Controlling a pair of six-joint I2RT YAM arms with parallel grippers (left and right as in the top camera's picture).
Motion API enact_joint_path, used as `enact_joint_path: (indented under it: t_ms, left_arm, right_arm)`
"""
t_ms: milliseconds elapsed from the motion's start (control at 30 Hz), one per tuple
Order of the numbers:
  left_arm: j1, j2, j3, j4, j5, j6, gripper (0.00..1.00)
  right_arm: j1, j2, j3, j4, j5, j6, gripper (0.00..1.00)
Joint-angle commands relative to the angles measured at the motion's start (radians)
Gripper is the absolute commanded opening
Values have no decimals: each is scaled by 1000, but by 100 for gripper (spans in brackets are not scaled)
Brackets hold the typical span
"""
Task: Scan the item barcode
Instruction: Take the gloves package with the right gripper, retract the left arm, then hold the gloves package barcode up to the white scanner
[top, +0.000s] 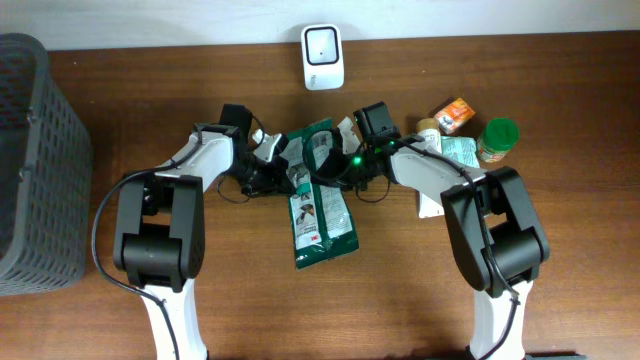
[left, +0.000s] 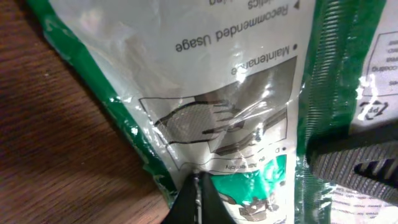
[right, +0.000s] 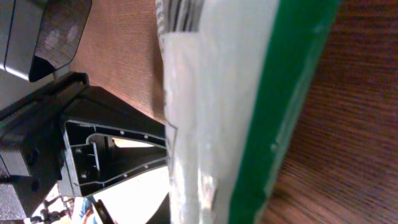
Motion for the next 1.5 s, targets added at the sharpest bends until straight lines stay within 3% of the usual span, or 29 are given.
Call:
enact_joint_path:
  t_ms: [0, 100, 133, 333, 500, 700, 833, 967, 1100, 1233, 1367, 1467]
  left_arm:
    - [-5, 21, -32, -9, -43, -1, 39]
    - [24, 0, 27, -64, -43, 57, 91]
    - [44, -23, 61, -89, -44, 67, 98]
    - [211, -238, 183, -129, -60, 67, 99]
    - [348, -272, 183, -130, -98, 67, 99]
    - [393, -272, 183, -130, -154, 67, 99]
    - [393, -272, 183, -129, -160, 67, 99]
    - [393, -272, 183, -129, -159, 67, 99]
    - [393, -272, 183, -130, -159, 67, 99]
    - [393, -272, 183, -129, -159, 67, 99]
    - [393, -272, 183, -129, -159, 67, 99]
    - [393, -272, 183, -129, -159, 67, 99]
  right_arm:
    - [4, 6, -1, 4, -6, -29, 4]
    - [-23, -61, 0, -25, -26, -119, 4]
    - [-29, -90, 0, -46, -25, -154, 4]
    - [-64, -257, 0, -166, -24, -313, 4]
    - [-62, -373, 66, -201, -24, -419, 4]
    - [-63, -460, 282, -337, -138, -349, 4]
    - [-63, -460, 326, -351, -294, -349, 4]
    - [-63, -460, 329, -341, -309, -328, 4]
    - [-62, -459, 377, -343, -99, -333, 4]
    - [-52, -455, 412, -325, 180, -459, 4]
    - [62, -374, 412, -207, 864, -697, 4]
    - [138, -252, 412, -79, 1224, -915, 4]
